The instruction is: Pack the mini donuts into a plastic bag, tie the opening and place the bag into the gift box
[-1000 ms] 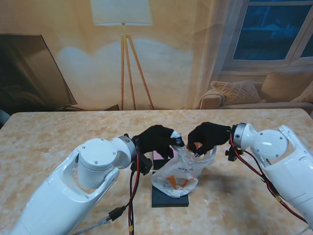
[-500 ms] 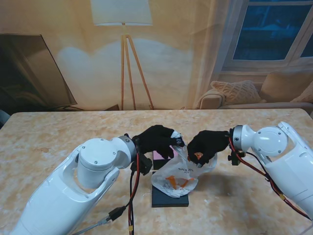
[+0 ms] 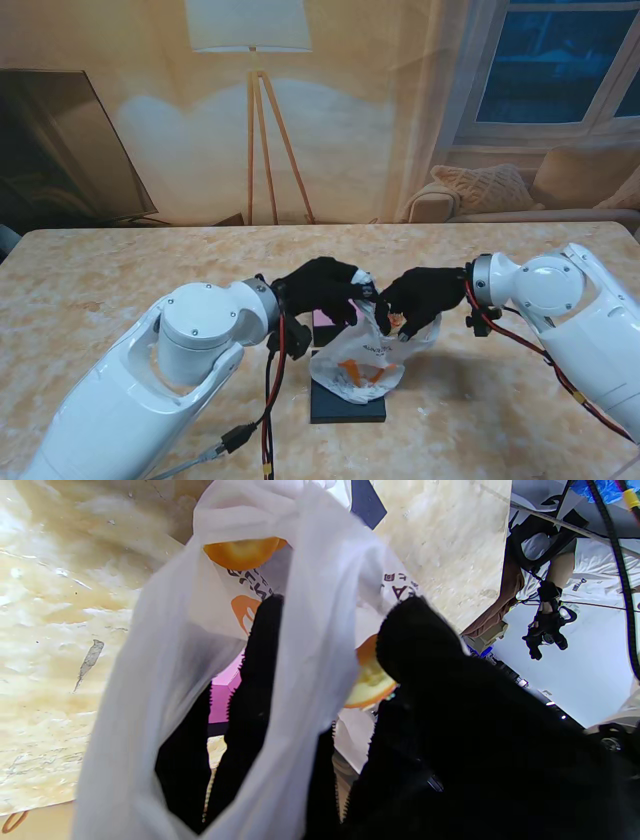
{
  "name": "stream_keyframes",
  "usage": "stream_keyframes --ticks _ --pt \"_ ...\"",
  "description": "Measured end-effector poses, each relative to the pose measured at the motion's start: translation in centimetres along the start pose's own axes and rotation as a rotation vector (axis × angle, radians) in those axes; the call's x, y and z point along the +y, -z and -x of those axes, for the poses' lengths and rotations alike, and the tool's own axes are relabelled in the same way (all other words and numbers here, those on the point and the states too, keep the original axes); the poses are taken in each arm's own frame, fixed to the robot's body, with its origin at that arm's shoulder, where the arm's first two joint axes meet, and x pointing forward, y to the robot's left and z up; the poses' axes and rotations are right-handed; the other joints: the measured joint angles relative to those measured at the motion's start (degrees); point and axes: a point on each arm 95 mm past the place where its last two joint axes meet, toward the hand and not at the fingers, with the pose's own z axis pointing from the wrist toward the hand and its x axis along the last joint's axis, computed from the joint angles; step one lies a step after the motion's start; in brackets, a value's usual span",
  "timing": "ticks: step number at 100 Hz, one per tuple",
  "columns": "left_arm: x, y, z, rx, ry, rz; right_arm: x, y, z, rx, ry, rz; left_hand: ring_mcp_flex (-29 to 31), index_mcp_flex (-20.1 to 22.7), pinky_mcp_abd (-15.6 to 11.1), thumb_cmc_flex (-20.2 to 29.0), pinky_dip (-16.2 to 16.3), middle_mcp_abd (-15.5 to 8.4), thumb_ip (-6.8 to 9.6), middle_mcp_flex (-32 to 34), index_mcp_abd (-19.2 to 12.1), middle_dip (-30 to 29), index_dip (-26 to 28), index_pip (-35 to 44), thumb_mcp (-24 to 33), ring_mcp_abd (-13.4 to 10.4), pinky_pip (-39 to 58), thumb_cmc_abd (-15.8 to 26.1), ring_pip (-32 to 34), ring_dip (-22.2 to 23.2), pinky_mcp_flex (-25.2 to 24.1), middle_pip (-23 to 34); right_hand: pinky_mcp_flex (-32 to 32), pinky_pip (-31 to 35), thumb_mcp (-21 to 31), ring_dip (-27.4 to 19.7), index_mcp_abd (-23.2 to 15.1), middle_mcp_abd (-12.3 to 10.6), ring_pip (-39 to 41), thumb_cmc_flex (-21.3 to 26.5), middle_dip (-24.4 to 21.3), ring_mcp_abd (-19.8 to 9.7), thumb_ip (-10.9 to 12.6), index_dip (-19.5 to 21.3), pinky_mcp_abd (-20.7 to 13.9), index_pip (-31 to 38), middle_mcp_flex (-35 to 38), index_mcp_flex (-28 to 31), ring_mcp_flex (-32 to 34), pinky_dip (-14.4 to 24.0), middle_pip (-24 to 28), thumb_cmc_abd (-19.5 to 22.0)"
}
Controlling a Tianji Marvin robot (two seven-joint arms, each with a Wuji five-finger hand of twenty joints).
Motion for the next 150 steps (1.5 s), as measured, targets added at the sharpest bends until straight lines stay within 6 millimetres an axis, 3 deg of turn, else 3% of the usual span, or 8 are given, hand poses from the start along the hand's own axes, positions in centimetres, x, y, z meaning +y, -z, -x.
stream_keyframes --ticks 15,31,46,63,81,120,150 --pt "0.0 0.1 0.0 0.003 -0.002 0.003 -0.1 0.1 -0.1 0.0 -0.013 -0.027 0.0 0.0 0.0 0.0 0.0 0.0 0.0 0.0 0.0 0.0 0.0 0.0 0.0 0.0 0.0 0.0 0.0 0.0 0.0 0.0 -1.2 -0.1 0.6 -0.9 1.8 0.4 -0.7 -0.9 -0.9 0.4 1.0 0.7 0.6 -6.8 -0.7 -2.3 -0.4 0.5 0.1 0.7" --pt "0.1 0.2 -0.1 0.006 -0.002 0.008 -0.1 0.3 -0.2 -0.005 -0.012 -0.032 0.0 0.0 0.0 0.0 0.0 0.0 0.0 0.0 0.0 0.0 0.0 0.0 0.0 0.0 0.0 0.0 0.0 0.0 0.0 0.0 -2.0 -0.1 0.7 -1.4 2.5 0.5 -0.8 -1.6 -0.9 0.5 1.1 1.3 1.1 -9.8 -0.8 -4.3 -0.7 0.5 0.1 0.8" --pt "0.1 0.3 -0.1 0.009 -0.001 0.014 0.0 0.6 -0.3 -0.022 0.001 -0.037 0.0 0.0 0.0 0.0 0.0 0.0 0.0 0.0 0.0 0.0 0.0 0.0 0.0 0.0 0.0 0.0 0.0 0.0 0.0 0.0 -2.5 -0.1 0.9 -1.4 2.7 0.9 -1.2 -2.2 -0.9 0.5 1.8 1.4 1.2 -10.5 -1.8 -5.0 -1.1 0.5 0.1 0.9" --pt "0.1 0.5 0.0 0.015 0.001 0.021 -0.1 0.8 -0.2 -0.033 0.008 -0.024 0.0 0.0 0.0 0.0 0.0 0.0 0.0 0.0 0.0 0.0 0.0 0.0 0.0 0.0 0.0 0.0 0.0 0.0 0.0 0.0 -2.7 -0.1 1.0 -1.4 2.7 1.0 -1.3 -2.2 -0.9 0.5 1.8 5.0 1.2 -9.7 -2.3 -5.1 -1.1 0.5 0.2 0.9" --pt "0.3 0.8 -0.1 0.026 -0.001 0.034 -0.1 0.9 -0.2 -0.038 0.005 -0.033 0.0 0.0 0.0 0.0 0.0 0.0 0.0 0.0 0.0 0.0 0.0 0.0 0.0 0.0 0.0 0.0 0.0 0.0 0.0 0.0 -3.3 -0.1 1.1 -1.4 4.4 1.0 -1.4 -3.0 -0.9 0.5 2.9 5.9 1.2 -10.7 -2.4 -10.3 -1.1 0.5 0.4 1.5" --pt "0.6 1.2 0.1 0.038 -0.002 0.052 -0.1 1.1 -0.2 -0.045 -0.018 -0.037 0.0 0.0 0.0 0.0 0.0 0.0 0.0 0.0 0.0 0.0 0.0 0.0 0.0 0.0 0.0 0.0 0.0 0.0 0.0 0.0 -3.9 -0.1 0.1 -1.4 9.6 0.6 -2.2 -4.6 -3.6 0.5 7.4 2.0 1.6 -18.7 -3.7 -17.9 -1.8 0.5 1.7 4.3" --pt "0.6 1.2 0.1 0.039 0.0 0.055 -0.2 1.4 -0.2 -0.053 -0.029 -0.021 0.0 0.0 0.0 0.0 0.0 0.0 0.0 0.0 0.0 0.0 0.0 0.0 0.0 0.0 0.0 0.0 0.0 0.0 0.0 0.0 -4.4 -0.1 -1.1 -1.4 10.2 0.5 -2.2 -6.0 -4.3 0.6 7.5 -0.1 1.7 -20.4 -4.6 -19.2 -1.9 0.5 3.0 5.7"
